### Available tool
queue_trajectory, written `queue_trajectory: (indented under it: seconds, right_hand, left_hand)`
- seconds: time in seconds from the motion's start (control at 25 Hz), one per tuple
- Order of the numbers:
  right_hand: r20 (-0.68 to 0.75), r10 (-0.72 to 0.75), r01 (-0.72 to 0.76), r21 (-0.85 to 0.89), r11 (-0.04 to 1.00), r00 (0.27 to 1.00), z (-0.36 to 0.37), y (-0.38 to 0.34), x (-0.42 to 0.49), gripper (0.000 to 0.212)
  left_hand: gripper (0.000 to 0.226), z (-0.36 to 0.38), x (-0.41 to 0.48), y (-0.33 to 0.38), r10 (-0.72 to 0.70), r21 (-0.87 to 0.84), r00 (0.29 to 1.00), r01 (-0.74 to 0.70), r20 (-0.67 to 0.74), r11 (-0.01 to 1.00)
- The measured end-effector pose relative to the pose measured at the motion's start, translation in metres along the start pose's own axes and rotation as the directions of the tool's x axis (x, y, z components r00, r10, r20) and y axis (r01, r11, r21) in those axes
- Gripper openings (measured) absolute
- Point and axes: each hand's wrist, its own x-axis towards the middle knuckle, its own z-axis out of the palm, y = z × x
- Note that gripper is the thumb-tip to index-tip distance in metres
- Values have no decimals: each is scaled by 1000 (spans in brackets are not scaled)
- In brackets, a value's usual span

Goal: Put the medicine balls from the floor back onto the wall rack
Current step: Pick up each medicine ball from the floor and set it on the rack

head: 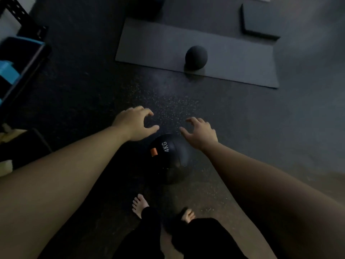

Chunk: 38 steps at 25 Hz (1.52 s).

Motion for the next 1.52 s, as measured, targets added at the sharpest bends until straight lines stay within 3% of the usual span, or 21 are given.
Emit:
queue_trajectory:
  seconds: [0.28,0.64,0.88,1.04,1.2,1.36,1.52]
  right_hand:
    - [220,10,11,-95,995,975,134,86,132,77]
    - [349,-66,101,-81,992,935,298,184,247,97]
    - [401,41,-133,206,969,915,334,217,247,125]
    - [392,47,-166,277,946,919,339,219,247,129]
    - [380,47,-168,291,942,924,339,216,252,129]
    - [378,48,-175,311,934,925,338,218,254,125]
    - [323,49,-172,364,916,945,345,211,243,125]
  left_hand:
    - [70,156,109,-55,-227,-124,970,237,89,964]
    - [87,390,227,-95,-441,-318,879,477,181,819]
    - [120,446,223,-105,-518,-567,819,555,245,609]
    - [129,456,223,-120,-568,-626,731,654,377,426]
    - [135,459,229,-130,-543,-658,692,690,477,301]
    - [114,466,222,-133,-527,-629,548,777,650,33]
    - [95,467,214,-132,-534,-647,489,747,690,-153]
